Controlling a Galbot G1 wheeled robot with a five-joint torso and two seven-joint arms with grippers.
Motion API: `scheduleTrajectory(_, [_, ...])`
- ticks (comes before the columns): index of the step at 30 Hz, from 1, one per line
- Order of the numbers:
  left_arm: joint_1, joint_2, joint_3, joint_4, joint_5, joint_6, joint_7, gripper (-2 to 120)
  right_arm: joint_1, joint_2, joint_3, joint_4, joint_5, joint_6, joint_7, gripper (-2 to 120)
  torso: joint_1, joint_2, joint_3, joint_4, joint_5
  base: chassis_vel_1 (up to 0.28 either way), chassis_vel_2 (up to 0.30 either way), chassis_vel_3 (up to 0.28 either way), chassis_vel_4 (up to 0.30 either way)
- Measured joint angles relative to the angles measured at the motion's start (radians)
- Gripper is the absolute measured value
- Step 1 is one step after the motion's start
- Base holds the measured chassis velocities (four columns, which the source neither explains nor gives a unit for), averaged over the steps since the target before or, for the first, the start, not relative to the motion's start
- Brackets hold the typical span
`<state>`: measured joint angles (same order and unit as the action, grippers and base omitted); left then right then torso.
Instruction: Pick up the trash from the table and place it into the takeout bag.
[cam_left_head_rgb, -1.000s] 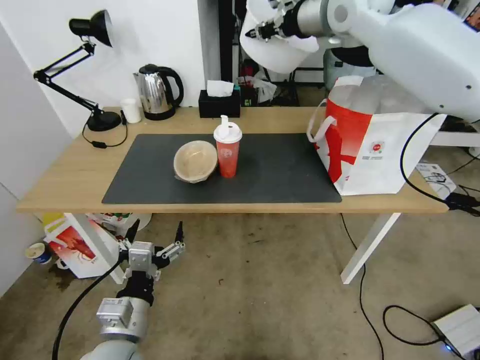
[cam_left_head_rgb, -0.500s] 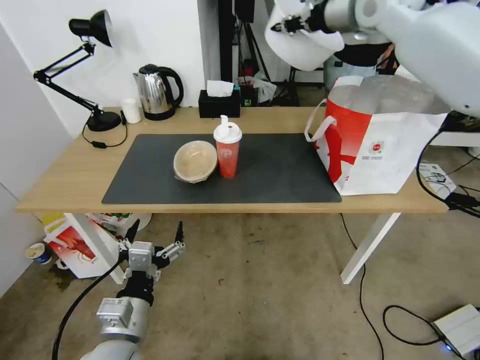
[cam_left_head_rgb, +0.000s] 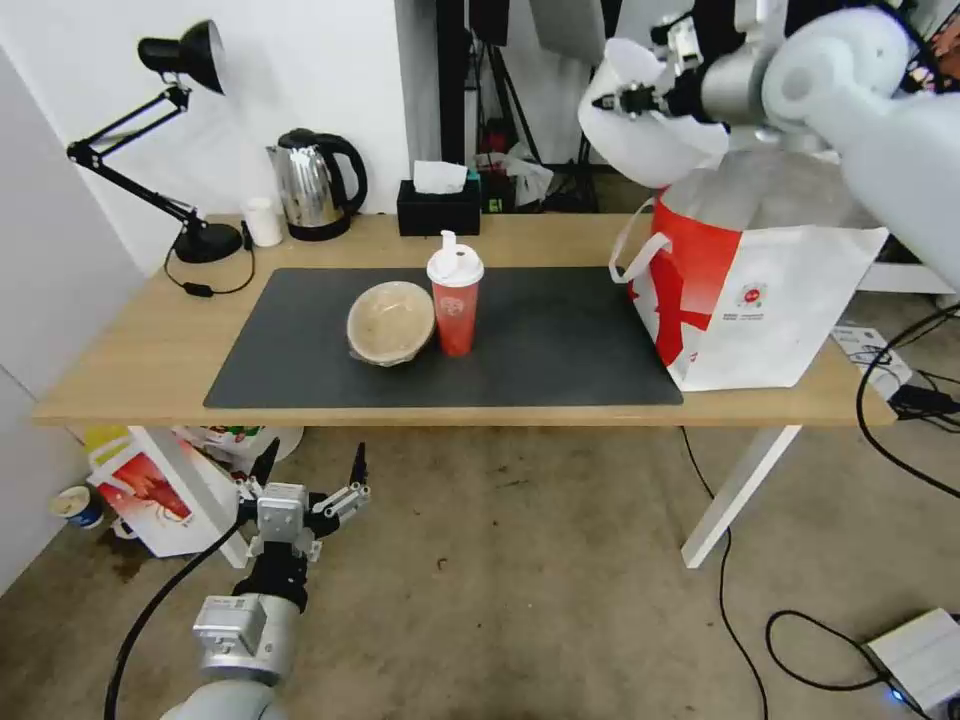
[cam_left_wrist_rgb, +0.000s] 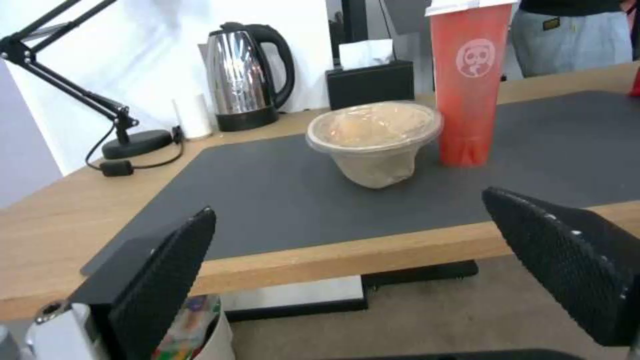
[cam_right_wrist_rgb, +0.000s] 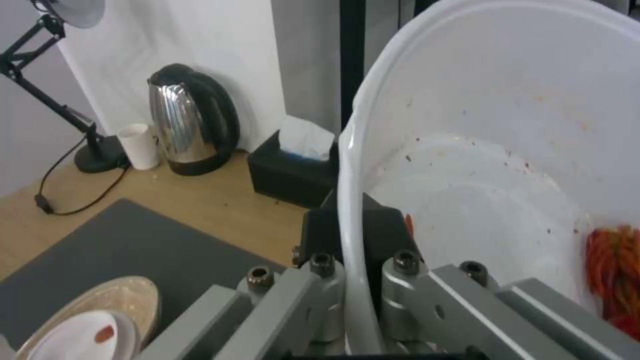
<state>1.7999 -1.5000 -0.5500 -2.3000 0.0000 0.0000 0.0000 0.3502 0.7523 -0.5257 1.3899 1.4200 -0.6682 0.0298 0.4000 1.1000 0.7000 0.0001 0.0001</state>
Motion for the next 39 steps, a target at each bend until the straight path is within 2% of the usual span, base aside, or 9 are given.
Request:
scheduleTrajectory(16, [0.0, 0.0, 0.0, 0.0, 0.0, 0.0, 0.0, 100, -0.143, -0.064, 0.153, 0.052, 0.014, 0.0, 0.015, 0, 0.0, 0.0, 0.0, 0.0, 0.0, 0.0, 0.0, 0.0, 0.0])
scheduleTrajectory(31, [0.0, 0.0, 0.0, 0.0, 0.0, 0.0, 0.0, 100, -0.123, -0.107, 0.175, 0.076, 0.057, 0.003, 0.018, 0, 0.0, 0.0, 0.0, -0.0002, 0.0, 0.0, 0.0, 0.0, 0.0])
scheduleTrajectory(39, [0.0, 0.0, 0.0, 0.0, 0.0, 0.0, 0.0, 100, -0.052, -0.141, 0.13, 0.086, 0.086, 0.003, 0.017, 0, 0.0, 0.0, 0.0, -0.0002, -0.0001, 0.0, 0.0, 0.0, 0.0])
